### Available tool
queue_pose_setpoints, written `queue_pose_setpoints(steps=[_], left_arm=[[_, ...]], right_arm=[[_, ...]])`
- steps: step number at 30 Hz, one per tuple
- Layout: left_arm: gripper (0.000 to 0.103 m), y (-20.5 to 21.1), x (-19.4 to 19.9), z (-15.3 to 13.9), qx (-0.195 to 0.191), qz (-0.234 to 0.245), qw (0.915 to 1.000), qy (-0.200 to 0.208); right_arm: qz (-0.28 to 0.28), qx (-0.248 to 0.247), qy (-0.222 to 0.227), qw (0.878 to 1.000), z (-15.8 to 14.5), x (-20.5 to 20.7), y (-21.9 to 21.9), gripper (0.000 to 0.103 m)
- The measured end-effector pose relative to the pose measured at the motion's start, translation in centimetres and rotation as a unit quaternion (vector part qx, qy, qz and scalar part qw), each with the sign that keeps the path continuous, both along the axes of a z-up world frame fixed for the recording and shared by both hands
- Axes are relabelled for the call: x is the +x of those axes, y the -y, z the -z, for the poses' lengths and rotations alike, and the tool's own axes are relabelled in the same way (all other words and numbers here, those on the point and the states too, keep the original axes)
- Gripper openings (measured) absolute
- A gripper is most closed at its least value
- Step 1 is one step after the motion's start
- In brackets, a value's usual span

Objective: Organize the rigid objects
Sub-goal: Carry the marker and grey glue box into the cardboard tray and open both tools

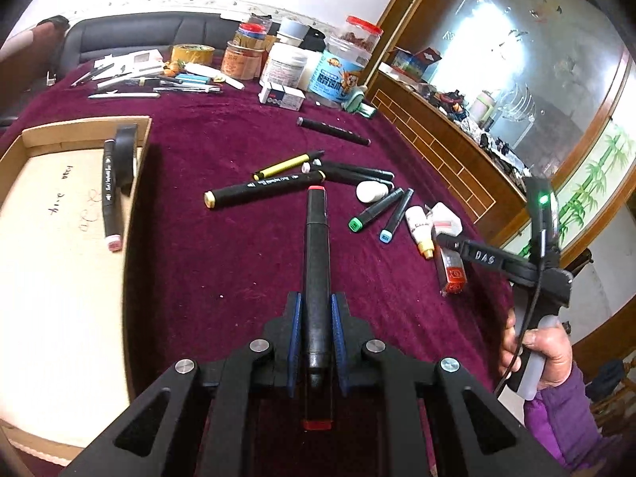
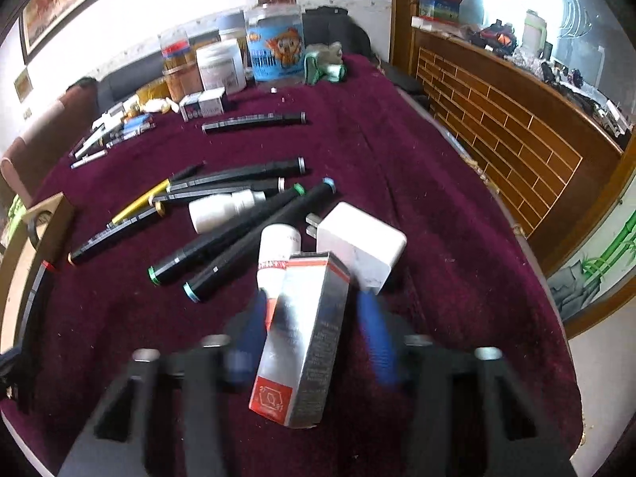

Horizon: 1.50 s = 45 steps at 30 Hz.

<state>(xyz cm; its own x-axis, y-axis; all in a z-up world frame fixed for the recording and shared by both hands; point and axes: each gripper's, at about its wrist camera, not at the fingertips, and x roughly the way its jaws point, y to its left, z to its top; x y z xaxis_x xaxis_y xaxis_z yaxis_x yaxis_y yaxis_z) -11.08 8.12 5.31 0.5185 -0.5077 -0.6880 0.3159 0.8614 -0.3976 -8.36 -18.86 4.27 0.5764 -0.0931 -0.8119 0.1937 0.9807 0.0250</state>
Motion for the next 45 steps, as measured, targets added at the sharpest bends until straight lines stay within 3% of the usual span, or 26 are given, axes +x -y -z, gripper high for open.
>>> queue_pose_setpoints(steps=[7, 10, 11, 12, 15, 19, 20, 21, 22, 24, 32, 33, 35, 36, 41, 45], left_arm=[[0.014, -2.7, -0.4, -0.4, -0.021, -0.025, 0.9995, -0.005], [0.014, -4.5, -0.5, -0.7, -0.025, -0.044, 0.9987, -0.003], [0.014, -5.4, -0.4, -0.8, -0.026, -0.053, 0.9982, -0.003], [0.014, -6.1, -0.3, -0.9, -0.027, -0.061, 0.9978, -0.003], [0.014, -9.0, 0.3, -0.9, -0.028, -0.096, 0.995, -0.009], [0.014, -12.4, 0.2, -0.8, -0.041, -0.136, 0.9898, -0.017], [0.014, -12.9, -0.1, -0.8, -0.043, -0.139, 0.9892, -0.014], [0.014, -13.2, -0.4, -0.9, -0.044, -0.141, 0.989, -0.01], [0.014, -13.4, -0.7, -0.9, -0.045, -0.141, 0.9889, -0.007], [0.014, -13.8, -1.0, -0.8, -0.049, -0.14, 0.9889, -0.005], [0.014, -13.4, -0.3, -0.1, -0.06, -0.131, 0.9895, -0.013], [0.015, -13.2, -0.4, -0.1, -0.057, -0.13, 0.9897, -0.013], [0.015, -13.4, -0.5, -0.1, -0.055, -0.132, 0.9896, -0.014], [0.015, -13.7, -0.5, -0.1, -0.055, -0.136, 0.9892, -0.014], [0.015, -15.5, 0.2, -0.6, -0.042, -0.15, 0.9876, -0.02], [0.015, -16.8, 3.0, -1.0, 0.008, -0.159, 0.987, -0.026]], right_arm=[[-0.027, -0.008, 0.005, 1.0, -0.6, -1.0, -0.8, 0.03], [-0.061, 0.029, 0.025, 0.997, -2.0, -1.7, -1.6, 0.029], [-0.078, 0.044, 0.039, 0.995, -2.9, -2.0, -2.2, 0.026], [-0.088, 0.052, 0.045, 0.994, -3.3, -2.0, -2.7, 0.001], [-0.133, 0.085, 0.061, 0.986, -5.2, -1.8, -5.1, 0.002], [-0.169, 0.052, 0.073, 0.982, -6.4, -0.8, -9.1, 0.002], [-0.165, 0.045, 0.074, 0.982, -6.5, -0.5, -9.4, 0.003], [-0.158, 0.044, 0.069, 0.984, -6.3, -0.1, -9.3, 0.014], [-0.148, 0.043, 0.058, 0.986, -5.9, 0.2, -9.0, 0.037], [-0.125, 0.037, 0.045, 0.99, -5.1, 0.5, -8.1, 0.06], [-0.101, -0.029, -0.002, 0.994, -1.4, -0.4, -7.5, 0.06], [-0.101, -0.038, -0.009, 0.994, -0.9, -0.3, -7.7, 0.059], [-0.098, -0.039, -0.027, 0.994, 0.4, 0.0, -7.8, 0.032], [-0.097, -0.033, -0.038, 0.994, 0.8, 0.2, -7.7, 0.026], [-0.113, 0.028, -0.022, 0.993, -0.9, -0.1, -8.0, 0.026], [-0.166, 0.096, 0.005, 0.981, -4.5, 0.9, -10.8, 0.026]])
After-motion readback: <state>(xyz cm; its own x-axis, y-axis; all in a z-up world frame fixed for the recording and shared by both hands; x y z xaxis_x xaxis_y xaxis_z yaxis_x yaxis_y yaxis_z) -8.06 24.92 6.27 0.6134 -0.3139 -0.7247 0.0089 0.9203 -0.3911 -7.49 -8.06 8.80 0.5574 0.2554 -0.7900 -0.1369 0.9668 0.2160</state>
